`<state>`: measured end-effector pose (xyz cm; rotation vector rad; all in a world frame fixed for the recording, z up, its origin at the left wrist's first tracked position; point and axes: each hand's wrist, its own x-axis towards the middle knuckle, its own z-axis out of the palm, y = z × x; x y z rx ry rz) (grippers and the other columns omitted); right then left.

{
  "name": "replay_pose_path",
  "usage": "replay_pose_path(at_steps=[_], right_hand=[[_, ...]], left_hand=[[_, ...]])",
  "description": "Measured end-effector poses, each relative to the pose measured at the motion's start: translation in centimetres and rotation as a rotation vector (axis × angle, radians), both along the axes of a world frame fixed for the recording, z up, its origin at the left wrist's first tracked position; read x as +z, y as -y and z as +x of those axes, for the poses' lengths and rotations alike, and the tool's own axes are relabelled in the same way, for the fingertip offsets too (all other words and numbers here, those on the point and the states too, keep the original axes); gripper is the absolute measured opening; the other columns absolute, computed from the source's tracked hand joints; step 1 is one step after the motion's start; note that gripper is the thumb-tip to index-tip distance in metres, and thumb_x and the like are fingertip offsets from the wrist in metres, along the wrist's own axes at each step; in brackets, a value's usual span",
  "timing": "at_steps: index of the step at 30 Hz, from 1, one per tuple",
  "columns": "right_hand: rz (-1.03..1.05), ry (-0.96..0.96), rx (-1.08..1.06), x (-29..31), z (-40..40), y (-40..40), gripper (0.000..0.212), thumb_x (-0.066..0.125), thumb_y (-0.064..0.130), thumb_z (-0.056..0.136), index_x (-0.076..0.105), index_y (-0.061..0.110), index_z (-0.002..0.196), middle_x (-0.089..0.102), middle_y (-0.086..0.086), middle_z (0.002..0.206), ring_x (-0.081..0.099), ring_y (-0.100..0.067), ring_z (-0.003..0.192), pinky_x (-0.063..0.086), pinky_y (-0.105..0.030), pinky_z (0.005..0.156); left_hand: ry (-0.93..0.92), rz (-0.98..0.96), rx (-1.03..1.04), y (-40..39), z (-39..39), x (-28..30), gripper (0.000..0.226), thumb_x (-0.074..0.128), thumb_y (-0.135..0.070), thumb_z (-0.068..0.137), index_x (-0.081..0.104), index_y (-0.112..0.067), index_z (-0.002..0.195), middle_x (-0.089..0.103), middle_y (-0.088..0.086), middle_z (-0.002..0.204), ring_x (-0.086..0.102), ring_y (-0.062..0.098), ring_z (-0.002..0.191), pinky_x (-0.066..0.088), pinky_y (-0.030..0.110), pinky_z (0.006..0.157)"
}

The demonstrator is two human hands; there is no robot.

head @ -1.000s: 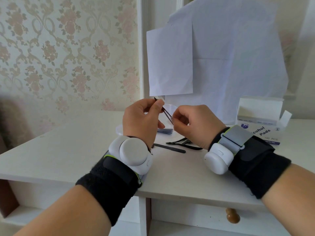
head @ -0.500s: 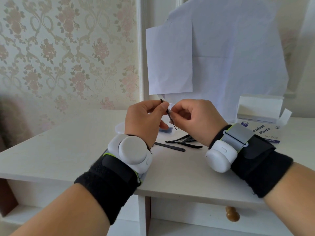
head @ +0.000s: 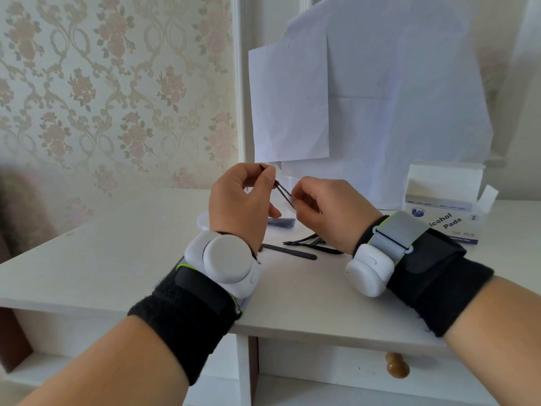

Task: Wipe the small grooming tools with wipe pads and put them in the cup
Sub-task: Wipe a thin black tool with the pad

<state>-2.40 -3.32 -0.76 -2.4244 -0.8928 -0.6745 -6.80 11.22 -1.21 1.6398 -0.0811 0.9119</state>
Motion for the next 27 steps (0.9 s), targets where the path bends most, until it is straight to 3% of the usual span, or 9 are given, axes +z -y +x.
replay_pose_path(at_steps=[7,16,27], right_hand=[[-0.015,0.071,-0.019,0.47,-0.04,0.36,0.020,0.043,0.031,0.102,0.058,0.018,0.097,0.066,0.000,0.089,0.060,-0.025,0.084,0.050,-0.044,0.077],[0.030,0.074,0.025,0.49,-0.23,0.20,0.024,0.043,0.033,0.102,0.057,0.015,0.101,0.065,0.001,0.090,0.061,-0.024,0.084,0.050,-0.045,0.078],[0.158,0.042,0.091,0.78,-0.48,0.22,0.019,0.049,0.026,0.102,0.062,0.012,0.099,0.064,-0.001,0.085,0.059,-0.020,0.076,0.048,-0.035,0.074]], left_hand=[[-0.016,0.015,-0.020,-0.03,0.27,-0.29,0.009,0.057,-0.020,0.093,0.062,-0.021,0.101,0.069,-0.002,0.095,0.063,0.013,0.048,0.048,0.028,0.059],[-0.049,0.050,-0.122,-0.17,-0.01,-0.18,0.008,0.061,-0.015,0.092,0.069,-0.018,0.092,0.072,-0.001,0.089,0.060,0.010,0.044,0.043,0.014,0.047],[-0.047,0.018,-0.091,0.04,-0.05,-0.14,0.006,0.061,-0.018,0.092,0.067,-0.017,0.089,0.072,-0.002,0.085,0.062,0.011,0.046,0.046,0.019,0.050]])
